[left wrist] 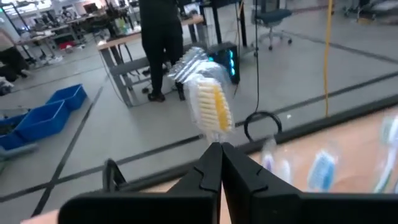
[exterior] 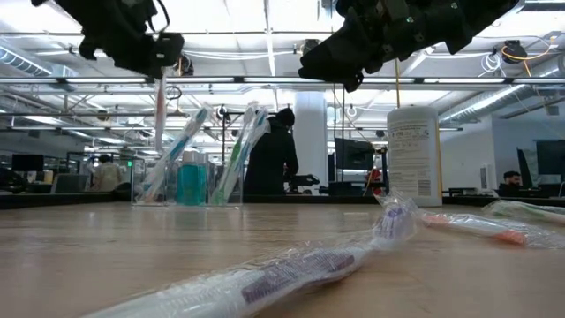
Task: Pick & Place toothbrushing station
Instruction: Put the left orange toothbrush into the left compartment of the transparent organizer, then put the green toothbrush into the right compartment of the transparent organizer, then put the purple toothbrush into the left compartment of the transparent organizer
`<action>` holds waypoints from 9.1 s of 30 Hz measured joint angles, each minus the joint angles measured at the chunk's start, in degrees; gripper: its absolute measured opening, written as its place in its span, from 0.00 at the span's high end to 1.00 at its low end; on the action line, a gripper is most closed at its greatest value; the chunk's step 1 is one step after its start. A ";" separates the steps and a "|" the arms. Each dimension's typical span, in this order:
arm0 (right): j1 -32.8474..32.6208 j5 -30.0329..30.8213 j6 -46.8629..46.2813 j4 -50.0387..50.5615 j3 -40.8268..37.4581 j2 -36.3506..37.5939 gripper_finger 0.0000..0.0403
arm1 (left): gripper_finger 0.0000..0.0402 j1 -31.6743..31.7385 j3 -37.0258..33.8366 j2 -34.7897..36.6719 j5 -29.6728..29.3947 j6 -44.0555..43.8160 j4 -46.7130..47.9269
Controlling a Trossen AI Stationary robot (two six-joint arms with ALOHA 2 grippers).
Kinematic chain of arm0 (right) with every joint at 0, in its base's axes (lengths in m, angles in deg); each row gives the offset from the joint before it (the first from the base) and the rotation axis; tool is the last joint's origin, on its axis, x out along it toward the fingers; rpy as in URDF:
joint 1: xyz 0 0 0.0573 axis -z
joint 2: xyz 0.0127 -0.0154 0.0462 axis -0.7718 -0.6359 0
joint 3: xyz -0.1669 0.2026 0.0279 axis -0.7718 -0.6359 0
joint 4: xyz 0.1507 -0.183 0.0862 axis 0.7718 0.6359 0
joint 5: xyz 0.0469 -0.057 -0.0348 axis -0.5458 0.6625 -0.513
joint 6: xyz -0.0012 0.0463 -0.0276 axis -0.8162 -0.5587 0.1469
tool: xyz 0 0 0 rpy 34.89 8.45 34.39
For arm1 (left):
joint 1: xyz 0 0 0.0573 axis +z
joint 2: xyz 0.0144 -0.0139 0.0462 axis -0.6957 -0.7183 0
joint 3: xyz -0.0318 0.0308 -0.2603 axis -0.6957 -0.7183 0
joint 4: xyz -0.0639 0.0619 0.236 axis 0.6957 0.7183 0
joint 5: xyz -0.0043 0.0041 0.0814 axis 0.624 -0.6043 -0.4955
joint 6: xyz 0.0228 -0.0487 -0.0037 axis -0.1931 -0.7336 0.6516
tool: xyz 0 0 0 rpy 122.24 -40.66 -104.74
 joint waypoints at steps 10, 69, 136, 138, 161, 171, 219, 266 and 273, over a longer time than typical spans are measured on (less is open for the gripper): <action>0.00 0.00 0.00 0.00 0.00 0.01 0.67 | 0.98 0.29 -2.00 -11.59 11.07 -14.63 0.16; -11.39 13.55 -43.95 29.47 -8.73 0.00 0.67 | 0.58 5.49 16.32 -9.91 39.54 15.18 7.27; -8.15 18.91 -43.04 2.38 -27.69 25.00 0.98 | 0.58 3.90 16.29 -9.92 39.09 20.44 2.80; -7.61 21.83 -32.88 -10.78 -27.54 24.63 0.98 | 0.58 3.09 16.28 -9.92 38.77 20.24 2.18; 1.73 16.38 28.06 -64.30 4.04 -24.14 0.97 | 0.58 -0.60 16.29 -6.01 36.96 23.42 -0.26; 8.95 11.63 17.07 -64.39 18.73 -39.02 0.97 | 0.58 -3.95 16.29 -5.98 35.67 23.29 0.11; 11.46 18.48 9.42 -29.37 20.63 -35.10 0.70 | 0.58 -5.81 16.29 -5.98 34.76 22.85 1.91; -9.18 23.56 -26.33 63.73 20.63 -9.06 0.70 | 0.58 -14.78 16.33 -39.93 67.74 11.49 -36.29; -9.53 25.56 -30.54 64.66 20.63 -8.74 0.70 | 0.58 -17.08 21.61 -45.39 69.58 12.26 -37.74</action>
